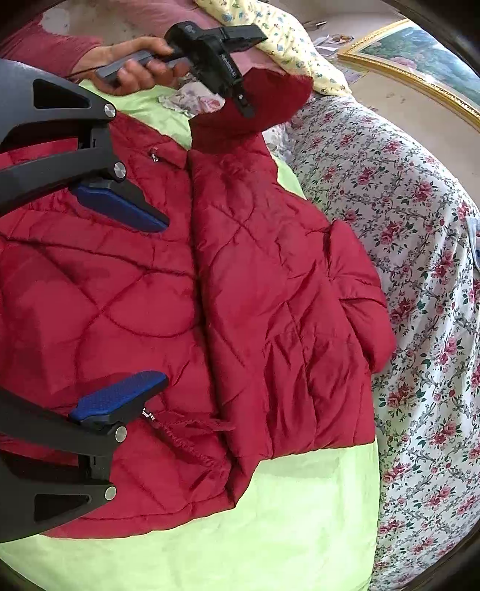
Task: Fold large clothes
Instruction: 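Fold the held sleeve across the coat body with the left tool, then release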
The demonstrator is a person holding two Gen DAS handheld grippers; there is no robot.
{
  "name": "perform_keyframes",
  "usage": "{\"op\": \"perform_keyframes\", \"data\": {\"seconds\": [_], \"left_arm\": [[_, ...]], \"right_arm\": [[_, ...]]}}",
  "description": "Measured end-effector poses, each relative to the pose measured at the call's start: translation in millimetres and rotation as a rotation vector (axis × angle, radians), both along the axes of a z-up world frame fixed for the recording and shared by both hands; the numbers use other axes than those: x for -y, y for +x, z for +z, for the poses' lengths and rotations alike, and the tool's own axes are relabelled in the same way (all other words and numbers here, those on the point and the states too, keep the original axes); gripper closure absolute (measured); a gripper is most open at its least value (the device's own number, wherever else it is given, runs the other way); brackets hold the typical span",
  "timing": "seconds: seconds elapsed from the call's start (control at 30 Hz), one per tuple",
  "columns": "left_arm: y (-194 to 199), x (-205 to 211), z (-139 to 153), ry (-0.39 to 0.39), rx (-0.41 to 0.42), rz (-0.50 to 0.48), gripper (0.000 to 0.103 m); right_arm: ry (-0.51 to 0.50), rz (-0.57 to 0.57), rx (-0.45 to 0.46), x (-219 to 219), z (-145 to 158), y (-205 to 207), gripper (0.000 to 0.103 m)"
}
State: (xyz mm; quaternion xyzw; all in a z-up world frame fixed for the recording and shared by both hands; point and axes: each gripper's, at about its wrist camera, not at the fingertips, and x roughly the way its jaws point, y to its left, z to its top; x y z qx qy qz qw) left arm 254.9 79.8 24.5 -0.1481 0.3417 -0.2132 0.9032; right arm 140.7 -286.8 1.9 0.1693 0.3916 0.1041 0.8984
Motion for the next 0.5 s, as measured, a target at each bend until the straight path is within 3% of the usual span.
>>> {"op": "perform_keyframes", "data": {"seconds": [0.37,0.5], "left_arm": [[-13.1,105.8,-21.4,0.116,-0.016,-0.137,0.096],[-18.4,138.5,-35.4,0.156,-0.026,-0.175,0.096]], "right_arm": [[0.066,0.001,0.029,3.0,14.3,13.5,0.024],[0.132,-0.013,0.066,11.9,28.4,23.4,0.025]]}}
